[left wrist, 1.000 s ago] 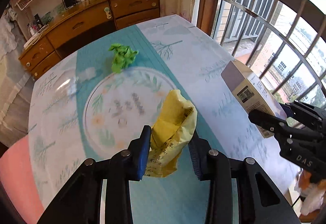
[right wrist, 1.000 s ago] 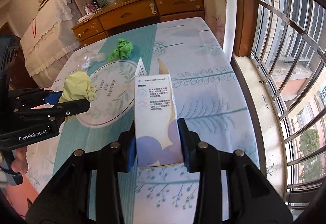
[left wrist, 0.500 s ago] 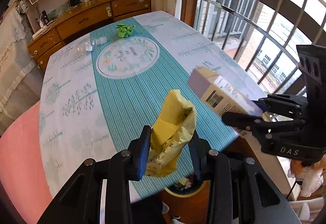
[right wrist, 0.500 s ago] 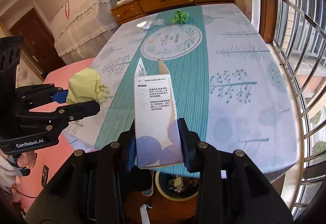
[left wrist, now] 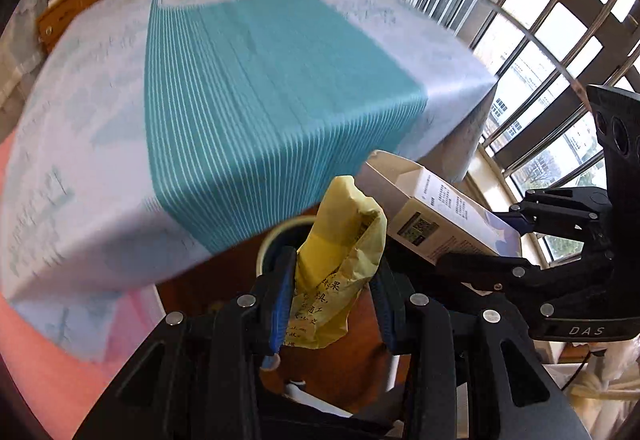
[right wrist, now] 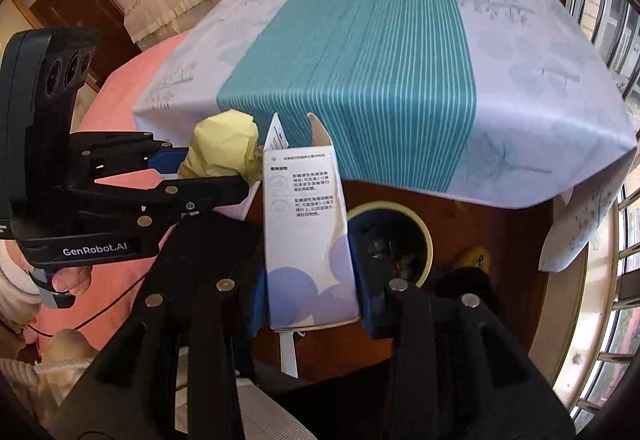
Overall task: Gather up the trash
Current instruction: 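Carry the yellow paper and white carton in both grippers down over the bin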
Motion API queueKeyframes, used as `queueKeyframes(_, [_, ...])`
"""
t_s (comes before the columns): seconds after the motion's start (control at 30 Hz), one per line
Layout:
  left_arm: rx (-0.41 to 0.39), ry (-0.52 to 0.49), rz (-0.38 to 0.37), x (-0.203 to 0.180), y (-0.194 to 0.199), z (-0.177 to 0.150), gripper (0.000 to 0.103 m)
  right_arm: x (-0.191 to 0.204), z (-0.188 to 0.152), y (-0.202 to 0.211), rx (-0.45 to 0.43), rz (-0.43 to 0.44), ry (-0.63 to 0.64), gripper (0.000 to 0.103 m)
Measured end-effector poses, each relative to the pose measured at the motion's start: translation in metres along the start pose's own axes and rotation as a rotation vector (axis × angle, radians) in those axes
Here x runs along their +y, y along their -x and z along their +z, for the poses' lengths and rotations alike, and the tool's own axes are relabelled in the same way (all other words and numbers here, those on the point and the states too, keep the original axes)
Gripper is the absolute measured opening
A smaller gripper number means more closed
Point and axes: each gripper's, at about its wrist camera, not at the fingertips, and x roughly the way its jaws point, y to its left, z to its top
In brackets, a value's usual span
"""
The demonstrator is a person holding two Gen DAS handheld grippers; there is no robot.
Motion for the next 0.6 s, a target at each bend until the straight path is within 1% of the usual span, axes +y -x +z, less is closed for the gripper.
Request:
queueKeyframes(0.13, [0.053,0.03,-0.006,0.001,-0.045,-0.03,0.035,-0.018,-0.025,-0.042,0.087,-0.031,-0.056,0.033])
queueKeyframes(0.27, [0.102,0.068,-0.024,0.0,-0.087,-0.047,0.035,-0.047,-0.041,-0.088,0.171,-0.054,-0.158,0.033])
queueKeyframes(0.33, [0.127,0.086,-0.019,-0.001,-0.11,-0.055,0.035,-0.058,-0.049,-0.112,0.203,-0.071,-0.188,0.033])
queueKeyframes(0.47, [0.172,0.11,0.007,0.002,-0.153,-0.066,0.035,-0.069,-0.058,-0.151,0.234,-0.111,-0.209,0.033])
queueKeyframes(0.5, [0.183,0.117,0.02,0.003,-0.165,-0.071,0.035,-0.072,-0.059,-0.16,0.237,-0.118,-0.216,0.033])
queueKeyframes(0.53, [0.193,0.124,0.033,0.011,-0.177,-0.069,0.035,-0.076,-0.062,-0.17,0.238,-0.129,-0.221,0.033])
queueKeyframes(0.6, [0.194,0.131,0.068,0.015,-0.196,-0.075,0.035,-0.084,-0.06,-0.187,0.237,-0.15,-0.234,0.033])
